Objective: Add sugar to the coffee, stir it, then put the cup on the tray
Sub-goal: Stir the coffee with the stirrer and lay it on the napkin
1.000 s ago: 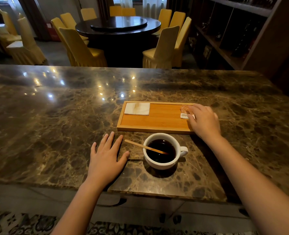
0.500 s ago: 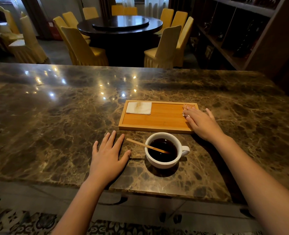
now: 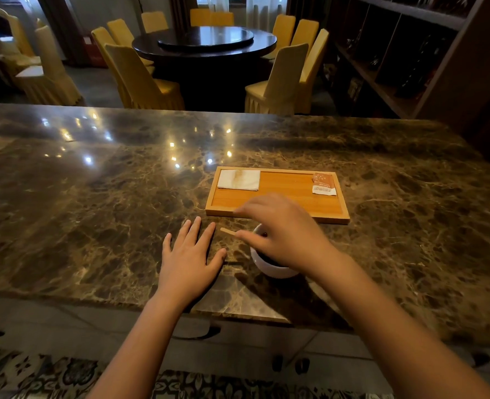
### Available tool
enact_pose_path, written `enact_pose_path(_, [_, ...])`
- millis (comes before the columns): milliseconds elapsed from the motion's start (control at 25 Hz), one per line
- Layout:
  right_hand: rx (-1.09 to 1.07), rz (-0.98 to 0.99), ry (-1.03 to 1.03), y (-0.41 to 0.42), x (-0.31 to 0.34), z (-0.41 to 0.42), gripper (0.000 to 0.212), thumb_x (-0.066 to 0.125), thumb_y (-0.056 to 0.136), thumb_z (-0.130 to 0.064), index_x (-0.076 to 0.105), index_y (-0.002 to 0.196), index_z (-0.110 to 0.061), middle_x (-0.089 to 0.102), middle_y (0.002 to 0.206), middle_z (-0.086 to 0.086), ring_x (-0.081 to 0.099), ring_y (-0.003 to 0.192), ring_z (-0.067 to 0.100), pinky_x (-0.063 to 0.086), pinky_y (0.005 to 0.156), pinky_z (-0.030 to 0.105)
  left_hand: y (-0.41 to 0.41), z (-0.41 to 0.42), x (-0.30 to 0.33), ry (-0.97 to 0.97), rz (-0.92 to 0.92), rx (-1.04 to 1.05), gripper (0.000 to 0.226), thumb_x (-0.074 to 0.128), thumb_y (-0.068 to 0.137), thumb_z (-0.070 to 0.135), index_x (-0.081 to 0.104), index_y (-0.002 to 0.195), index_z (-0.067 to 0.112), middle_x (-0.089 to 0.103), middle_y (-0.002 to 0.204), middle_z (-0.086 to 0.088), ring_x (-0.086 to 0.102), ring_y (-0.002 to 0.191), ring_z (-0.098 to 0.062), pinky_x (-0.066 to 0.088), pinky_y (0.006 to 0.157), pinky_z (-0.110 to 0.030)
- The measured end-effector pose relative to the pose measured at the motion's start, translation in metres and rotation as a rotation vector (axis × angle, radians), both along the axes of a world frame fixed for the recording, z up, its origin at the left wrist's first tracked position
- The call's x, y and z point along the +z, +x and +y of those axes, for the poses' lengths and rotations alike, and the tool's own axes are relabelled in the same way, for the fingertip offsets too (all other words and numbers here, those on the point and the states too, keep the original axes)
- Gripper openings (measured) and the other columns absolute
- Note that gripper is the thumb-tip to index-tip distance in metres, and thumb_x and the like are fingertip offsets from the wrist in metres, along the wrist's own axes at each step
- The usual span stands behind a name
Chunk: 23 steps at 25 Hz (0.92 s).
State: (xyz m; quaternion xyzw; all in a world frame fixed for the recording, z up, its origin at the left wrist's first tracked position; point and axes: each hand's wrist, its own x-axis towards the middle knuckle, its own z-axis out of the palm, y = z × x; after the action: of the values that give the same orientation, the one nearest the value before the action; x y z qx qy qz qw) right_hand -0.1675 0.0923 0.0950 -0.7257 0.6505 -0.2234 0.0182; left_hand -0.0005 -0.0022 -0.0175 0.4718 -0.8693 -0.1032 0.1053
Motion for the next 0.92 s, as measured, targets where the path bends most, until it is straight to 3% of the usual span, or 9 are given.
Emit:
enact_pose_path(200, [0.004, 0.128, 0.009, 0.019, -0.013, -0.011, 0.015, 0.055, 0.088, -0.027, 0.063, 0.094, -0.016, 0.066, 0.091, 0.002, 0.056, 0.088, 0.022, 0.037, 0.077, 0.037, 0.001, 0.0, -0.002, -0.012, 0.01, -0.002, 0.067, 0.019, 0.084, 0.063, 0.015, 0.144, 0.034, 0.009, 0.158, 0.0, -0.001, 0.144, -0.015, -0.001, 0.115, -0.05])
enact_pose_path(320, [0.003, -0.011, -0.04, 0.015, -0.012, -0.008, 0.012, 0.057, 0.088, -0.02, 0.067, 0.091, -0.014, 0.069, 0.085, 0.004, 0.06, 0.079, 0.022, 0.045, 0.069, 0.035, 0.0, 0.001, -0.001, -0.011, 0.012, 0.0, 0.065, 0.021, 0.085, 0.062, 0.015, 0.144, 0.035, 0.009, 0.158, 0.0, -0.001, 0.144, -0.015, -0.001, 0.116, -0.05])
enact_pose_path(520, [-0.241, -0.379, -0.107, -0.03, 0.004, 0.013, 0.019, 0.063, 0.085, -0.015, 0.068, 0.102, -0.018, 0.066, 0.092, -0.006, 0.058, 0.079, 0.008, 0.047, 0.069, 0.019, 0.002, 0.001, 0.002, 0.004, 0.014, -0.006, 0.064, 0.023, 0.086, 0.061, 0.015, 0.144, 0.034, 0.009, 0.158, 0.001, -0.001, 0.145, -0.015, 0.0, 0.117, -0.05])
enact_pose_path(680, [-0.306, -0.63, -0.059, -0.065, 0.008, 0.044, 0.01, 0.065, 0.082, -0.01, 0.07, 0.085, -0.018, 0.069, 0.081, -0.005, 0.067, 0.079, 0.014, 0.054, 0.072, 0.028, 0.001, 0.002, 0.003, 0.008, 0.012, -0.008, 0.063, 0.025, 0.087, 0.06, 0.015, 0.144, 0.034, 0.009, 0.158, 0.001, -0.001, 0.145, -0.015, -0.001, 0.117, -0.049])
enact_pose_path(920, [-0.242, -0.767, 0.001, -0.065, -0.007, 0.07, 0.018, 0.068, 0.078, -0.006, 0.071, 0.083, -0.023, 0.072, 0.078, -0.004, 0.069, 0.076, 0.008, 0.055, 0.065, 0.019, 0.001, 0.001, 0.002, -0.002, 0.002, -0.002, 0.064, 0.023, 0.086, 0.061, 0.014, 0.144, 0.035, 0.009, 0.158, 0.001, -0.001, 0.144, -0.014, 0.0, 0.117, -0.05])
